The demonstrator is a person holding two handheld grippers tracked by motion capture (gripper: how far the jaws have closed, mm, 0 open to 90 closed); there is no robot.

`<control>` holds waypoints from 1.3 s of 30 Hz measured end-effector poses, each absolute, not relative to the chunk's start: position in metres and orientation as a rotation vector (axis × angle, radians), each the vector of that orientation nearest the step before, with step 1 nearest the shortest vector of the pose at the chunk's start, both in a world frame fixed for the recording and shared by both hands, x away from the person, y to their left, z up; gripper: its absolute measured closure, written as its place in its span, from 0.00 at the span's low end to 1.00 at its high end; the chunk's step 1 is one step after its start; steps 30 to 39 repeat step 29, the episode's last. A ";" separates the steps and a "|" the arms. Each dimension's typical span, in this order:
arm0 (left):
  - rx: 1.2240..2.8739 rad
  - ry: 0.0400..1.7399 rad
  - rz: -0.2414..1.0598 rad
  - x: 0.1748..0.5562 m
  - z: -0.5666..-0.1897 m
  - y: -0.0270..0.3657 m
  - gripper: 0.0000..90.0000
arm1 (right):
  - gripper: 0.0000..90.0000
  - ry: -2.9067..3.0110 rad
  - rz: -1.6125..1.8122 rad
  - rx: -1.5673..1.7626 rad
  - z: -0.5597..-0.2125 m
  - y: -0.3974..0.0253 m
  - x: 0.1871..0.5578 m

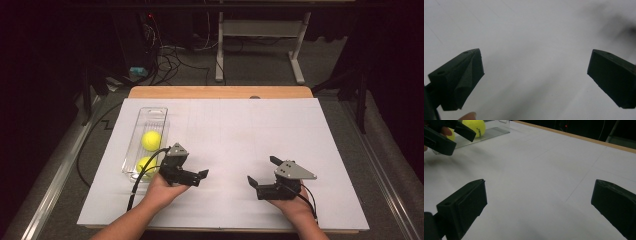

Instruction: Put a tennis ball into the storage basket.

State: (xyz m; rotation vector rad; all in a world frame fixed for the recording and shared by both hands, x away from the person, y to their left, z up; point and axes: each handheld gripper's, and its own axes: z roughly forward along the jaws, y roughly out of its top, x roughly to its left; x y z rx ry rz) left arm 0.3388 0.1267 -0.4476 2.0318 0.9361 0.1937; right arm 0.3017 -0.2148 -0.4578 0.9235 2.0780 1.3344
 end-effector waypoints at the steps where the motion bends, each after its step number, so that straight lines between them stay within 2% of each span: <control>1: 2.014 0.926 0.201 0.337 -0.448 0.129 0.02 | 0.00 2.075 1.334 0.928 -0.458 -0.216 0.302; 13: 1.818 0.790 0.343 0.317 -0.456 0.143 0.03 | 0.00 2.036 1.325 0.993 -0.458 -0.229 0.297; 20: 1.721 0.744 0.334 0.311 -0.453 0.151 0.01 | 0.00 2.008 1.327 1.020 -0.458 -0.238 0.290; 39: 1.710 0.751 0.334 0.307 -0.453 0.151 0.00 | 0.00 2.005 1.339 0.999 -0.457 -0.236 0.290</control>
